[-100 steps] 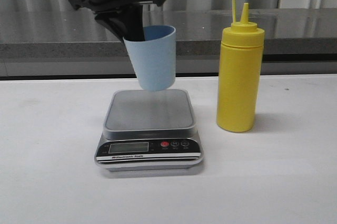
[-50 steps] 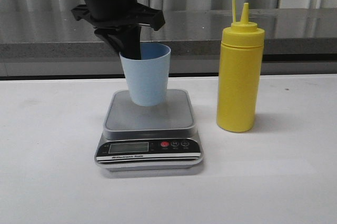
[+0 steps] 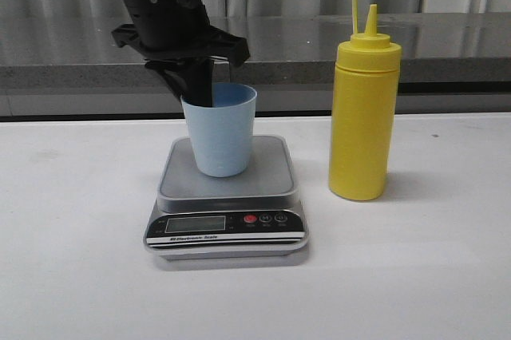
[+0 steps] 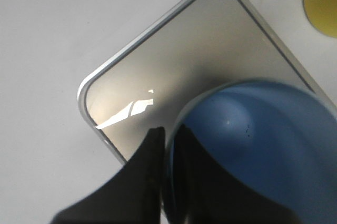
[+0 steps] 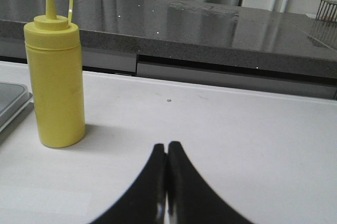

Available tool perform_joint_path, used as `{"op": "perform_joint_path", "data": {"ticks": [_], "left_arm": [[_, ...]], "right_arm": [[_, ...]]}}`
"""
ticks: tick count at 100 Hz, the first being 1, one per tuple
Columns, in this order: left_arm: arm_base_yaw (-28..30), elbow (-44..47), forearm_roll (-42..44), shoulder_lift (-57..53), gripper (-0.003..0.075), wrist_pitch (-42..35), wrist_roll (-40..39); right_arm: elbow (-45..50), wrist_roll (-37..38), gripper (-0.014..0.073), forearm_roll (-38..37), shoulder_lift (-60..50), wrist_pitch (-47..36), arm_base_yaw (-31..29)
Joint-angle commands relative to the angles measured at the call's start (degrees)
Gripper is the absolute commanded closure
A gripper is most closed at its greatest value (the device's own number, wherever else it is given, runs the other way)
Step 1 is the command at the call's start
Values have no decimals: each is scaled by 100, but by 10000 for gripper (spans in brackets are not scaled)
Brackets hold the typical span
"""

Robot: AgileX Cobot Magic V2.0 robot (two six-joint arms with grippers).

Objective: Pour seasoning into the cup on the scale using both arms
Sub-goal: 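Carry the cup over the scale and lower it onto the platform, then open the left gripper and raise it away from the cup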

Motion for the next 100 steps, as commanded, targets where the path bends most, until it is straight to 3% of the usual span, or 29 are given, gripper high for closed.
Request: {"op": "perform_joint_path", "data": {"ticks": [1, 15, 22, 44, 53, 100], "left_arm": [[-63, -172, -28, -280, 738, -137, -72], [-72, -172, -28, -280, 732, -122, -72], [-72, -172, -28, -291, 687, -92, -40], [-72, -339, -28, -291, 368, 23, -40], [-72, -398, -28, -302, 293, 106, -40], [90, -414, -12, -906, 286, 100, -144]], "right_arm": [[2, -39, 713, 4, -89, -445, -39], [2, -39, 713, 4, -89, -445, -39], [2, -39, 713, 4, -89, -445, -39], [2, -39, 713, 4, -89, -445, -39], [2, -39, 713, 4, -89, -445, -39], [2, -39, 713, 4, -89, -445, -39]]}}
